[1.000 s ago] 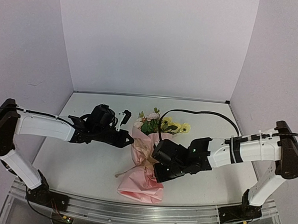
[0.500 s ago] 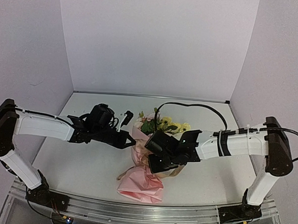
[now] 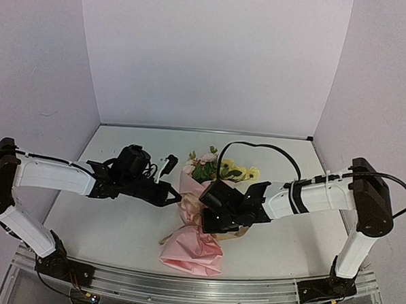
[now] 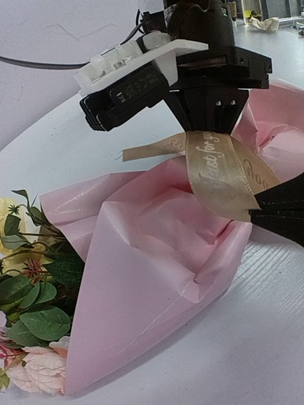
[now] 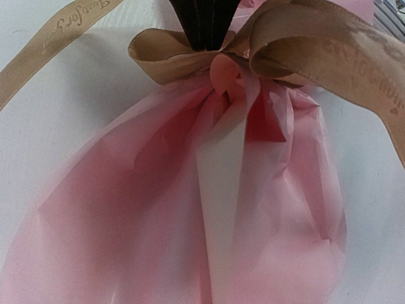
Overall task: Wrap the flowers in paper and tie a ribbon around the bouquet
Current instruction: Cross the half-tied ribbon over the folded bouquet.
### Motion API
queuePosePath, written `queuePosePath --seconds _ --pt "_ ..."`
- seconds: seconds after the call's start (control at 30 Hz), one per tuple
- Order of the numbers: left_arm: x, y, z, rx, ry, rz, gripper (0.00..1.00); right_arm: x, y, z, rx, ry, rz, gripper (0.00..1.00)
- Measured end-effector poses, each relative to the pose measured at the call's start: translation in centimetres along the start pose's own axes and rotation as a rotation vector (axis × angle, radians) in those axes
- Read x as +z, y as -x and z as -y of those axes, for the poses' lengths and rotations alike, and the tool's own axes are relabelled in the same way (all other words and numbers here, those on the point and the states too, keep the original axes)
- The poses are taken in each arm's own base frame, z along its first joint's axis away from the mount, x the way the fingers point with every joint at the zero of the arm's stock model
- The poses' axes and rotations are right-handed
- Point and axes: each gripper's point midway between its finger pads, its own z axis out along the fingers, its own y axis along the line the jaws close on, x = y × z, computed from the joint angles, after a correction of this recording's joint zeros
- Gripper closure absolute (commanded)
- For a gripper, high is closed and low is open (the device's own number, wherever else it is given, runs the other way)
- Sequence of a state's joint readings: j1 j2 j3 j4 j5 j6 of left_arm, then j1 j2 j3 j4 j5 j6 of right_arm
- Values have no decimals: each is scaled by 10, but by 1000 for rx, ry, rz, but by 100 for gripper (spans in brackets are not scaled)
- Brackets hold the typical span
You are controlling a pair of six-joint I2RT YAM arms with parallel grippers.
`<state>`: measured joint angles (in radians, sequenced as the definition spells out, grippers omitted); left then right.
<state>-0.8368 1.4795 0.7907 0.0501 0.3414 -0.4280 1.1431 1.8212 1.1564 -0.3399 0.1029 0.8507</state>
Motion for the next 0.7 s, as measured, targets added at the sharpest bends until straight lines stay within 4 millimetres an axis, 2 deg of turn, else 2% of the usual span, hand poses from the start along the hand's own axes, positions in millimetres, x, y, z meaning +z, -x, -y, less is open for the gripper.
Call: queuePosePath --seconds 0.47,0.7 --pt "-9 -17 -2 -53 -1 -28 100 11 1 11 141 -23 45 96" --pt "-11 -23 -4 -60 5 -43 100 16 5 13 150 -29 61 87"
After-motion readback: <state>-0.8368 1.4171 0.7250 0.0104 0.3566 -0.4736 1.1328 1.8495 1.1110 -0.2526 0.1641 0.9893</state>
